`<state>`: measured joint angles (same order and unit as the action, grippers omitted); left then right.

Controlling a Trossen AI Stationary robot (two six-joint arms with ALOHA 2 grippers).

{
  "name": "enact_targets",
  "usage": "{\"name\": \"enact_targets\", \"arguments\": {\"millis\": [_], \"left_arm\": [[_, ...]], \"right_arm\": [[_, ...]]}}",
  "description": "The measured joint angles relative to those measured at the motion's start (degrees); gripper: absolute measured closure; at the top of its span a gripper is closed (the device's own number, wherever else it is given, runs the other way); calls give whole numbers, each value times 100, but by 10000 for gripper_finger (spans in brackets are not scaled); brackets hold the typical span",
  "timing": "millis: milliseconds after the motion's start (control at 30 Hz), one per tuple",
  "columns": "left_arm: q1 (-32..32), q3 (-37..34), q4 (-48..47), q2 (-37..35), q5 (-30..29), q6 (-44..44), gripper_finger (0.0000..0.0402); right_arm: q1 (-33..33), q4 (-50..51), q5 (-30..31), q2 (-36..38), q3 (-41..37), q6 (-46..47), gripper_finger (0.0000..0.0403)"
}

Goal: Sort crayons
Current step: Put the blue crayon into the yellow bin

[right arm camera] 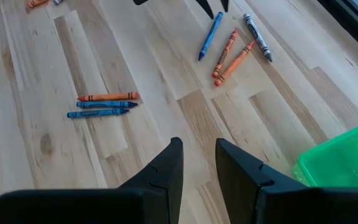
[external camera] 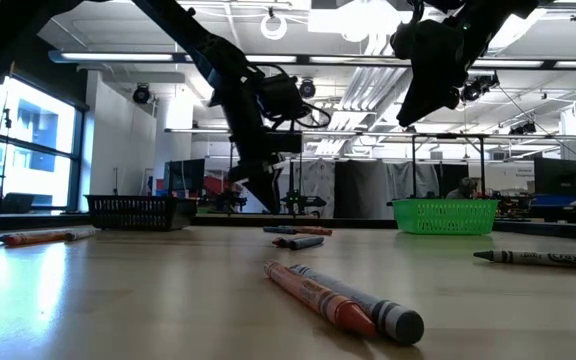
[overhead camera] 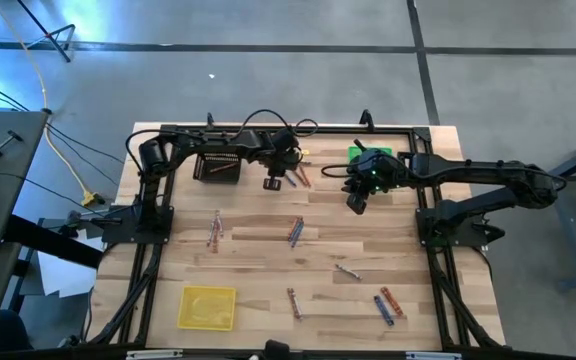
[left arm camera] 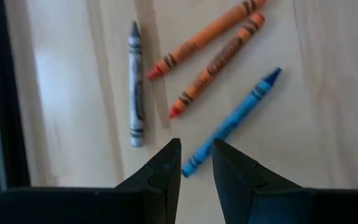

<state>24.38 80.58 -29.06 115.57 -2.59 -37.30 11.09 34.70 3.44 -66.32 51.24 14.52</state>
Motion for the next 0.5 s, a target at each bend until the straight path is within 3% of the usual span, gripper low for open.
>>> {"name": "enact_targets", "arguments": {"millis": [333, 500], "left_arm": [[206, 0, 198, 0, 9, 114, 321], [282, 0, 74, 0, 375, 338, 321]], "right_arm": [[0, -2, 4, 0, 0, 52, 314], [0, -2, 4, 0, 0, 62, 314]]}}
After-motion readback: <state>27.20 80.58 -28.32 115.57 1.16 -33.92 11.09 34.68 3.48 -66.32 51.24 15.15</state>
